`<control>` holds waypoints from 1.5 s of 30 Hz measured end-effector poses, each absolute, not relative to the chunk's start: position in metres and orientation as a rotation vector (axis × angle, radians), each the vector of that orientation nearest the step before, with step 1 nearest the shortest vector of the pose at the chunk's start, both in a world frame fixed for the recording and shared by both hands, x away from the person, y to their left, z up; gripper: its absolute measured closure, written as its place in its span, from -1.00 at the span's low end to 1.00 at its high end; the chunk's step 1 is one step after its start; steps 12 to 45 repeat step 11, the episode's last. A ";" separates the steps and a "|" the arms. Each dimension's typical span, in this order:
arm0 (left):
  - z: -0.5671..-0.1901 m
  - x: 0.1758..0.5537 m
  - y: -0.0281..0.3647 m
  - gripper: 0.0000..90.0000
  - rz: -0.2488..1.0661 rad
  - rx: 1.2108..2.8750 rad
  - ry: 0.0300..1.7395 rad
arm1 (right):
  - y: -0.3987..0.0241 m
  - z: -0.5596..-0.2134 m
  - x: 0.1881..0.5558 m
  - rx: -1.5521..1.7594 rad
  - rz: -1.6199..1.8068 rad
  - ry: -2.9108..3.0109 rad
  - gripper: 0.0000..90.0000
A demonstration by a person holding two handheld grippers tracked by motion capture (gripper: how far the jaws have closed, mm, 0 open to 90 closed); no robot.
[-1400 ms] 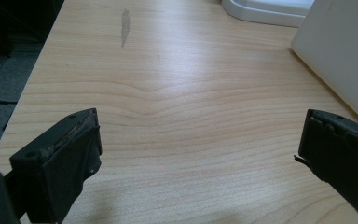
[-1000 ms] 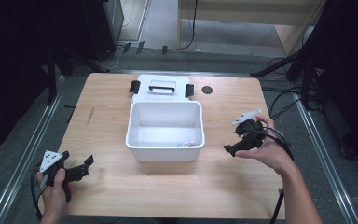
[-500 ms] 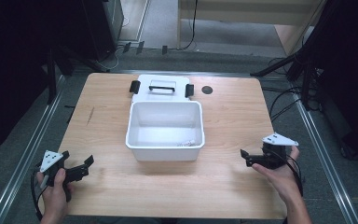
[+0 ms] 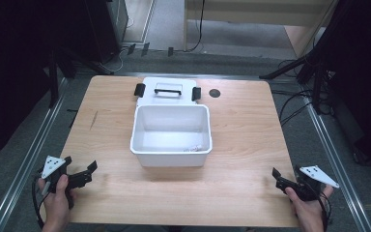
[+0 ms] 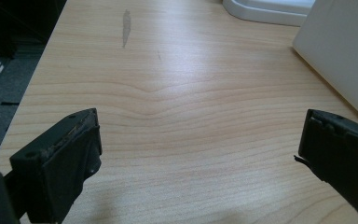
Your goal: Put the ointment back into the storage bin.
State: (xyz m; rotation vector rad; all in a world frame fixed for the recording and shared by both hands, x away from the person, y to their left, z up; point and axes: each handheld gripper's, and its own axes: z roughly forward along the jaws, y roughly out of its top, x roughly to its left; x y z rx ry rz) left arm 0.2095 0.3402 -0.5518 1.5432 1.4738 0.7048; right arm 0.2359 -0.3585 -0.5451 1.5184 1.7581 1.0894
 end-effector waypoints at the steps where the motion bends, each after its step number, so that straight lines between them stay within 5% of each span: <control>1: -0.552 0.210 0.340 -1.00 0.703 1.546 1.474 | -0.359 -0.545 0.234 1.517 1.098 1.757 -0.73; 45: -0.552 0.210 0.340 -1.00 0.698 1.556 1.474 | -0.363 -0.546 0.230 1.533 1.154 1.710 -0.71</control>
